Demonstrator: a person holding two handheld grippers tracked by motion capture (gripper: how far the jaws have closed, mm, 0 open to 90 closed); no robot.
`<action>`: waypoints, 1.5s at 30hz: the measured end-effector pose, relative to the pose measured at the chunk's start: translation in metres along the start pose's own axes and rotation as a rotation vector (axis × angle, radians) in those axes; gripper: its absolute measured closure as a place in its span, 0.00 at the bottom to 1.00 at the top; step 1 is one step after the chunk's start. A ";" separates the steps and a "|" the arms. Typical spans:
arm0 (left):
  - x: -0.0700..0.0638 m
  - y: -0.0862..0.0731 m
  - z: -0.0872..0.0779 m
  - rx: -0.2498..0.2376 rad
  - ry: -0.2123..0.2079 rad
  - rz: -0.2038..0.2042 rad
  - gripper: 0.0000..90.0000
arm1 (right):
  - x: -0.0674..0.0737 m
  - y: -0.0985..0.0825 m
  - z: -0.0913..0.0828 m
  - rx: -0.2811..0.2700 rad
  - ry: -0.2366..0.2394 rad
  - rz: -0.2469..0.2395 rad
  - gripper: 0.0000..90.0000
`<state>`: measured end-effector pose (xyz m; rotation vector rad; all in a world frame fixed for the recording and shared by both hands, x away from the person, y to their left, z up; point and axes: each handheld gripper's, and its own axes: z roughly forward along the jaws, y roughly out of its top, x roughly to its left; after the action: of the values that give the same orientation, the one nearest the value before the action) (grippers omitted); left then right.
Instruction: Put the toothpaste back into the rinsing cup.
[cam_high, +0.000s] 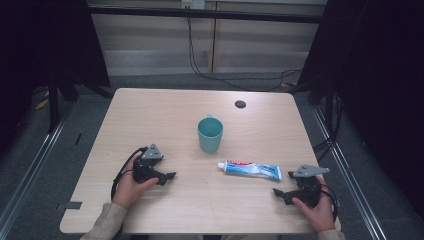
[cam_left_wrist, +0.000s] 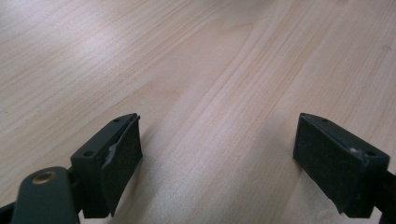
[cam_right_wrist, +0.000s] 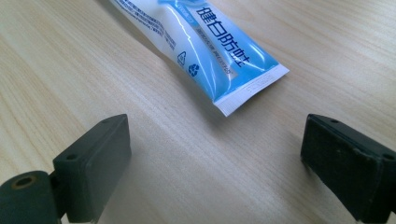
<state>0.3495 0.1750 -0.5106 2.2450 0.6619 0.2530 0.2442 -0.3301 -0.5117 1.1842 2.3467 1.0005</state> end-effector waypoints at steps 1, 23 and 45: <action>0.000 0.000 0.000 0.001 0.000 0.001 0.16 | 0.000 0.000 0.000 -0.001 0.001 -0.002 0.09; 0.000 0.000 0.000 0.001 -0.001 0.001 0.16 | 0.003 0.054 0.018 0.136 0.073 -0.182 0.16; 0.000 0.000 0.000 0.004 0.003 0.002 0.16 | 0.012 0.102 0.059 0.346 0.159 -0.332 0.22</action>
<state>0.3495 0.1750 -0.5104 2.2491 0.6626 0.2559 0.3279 -0.2523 -0.4804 0.8000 2.8053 0.6123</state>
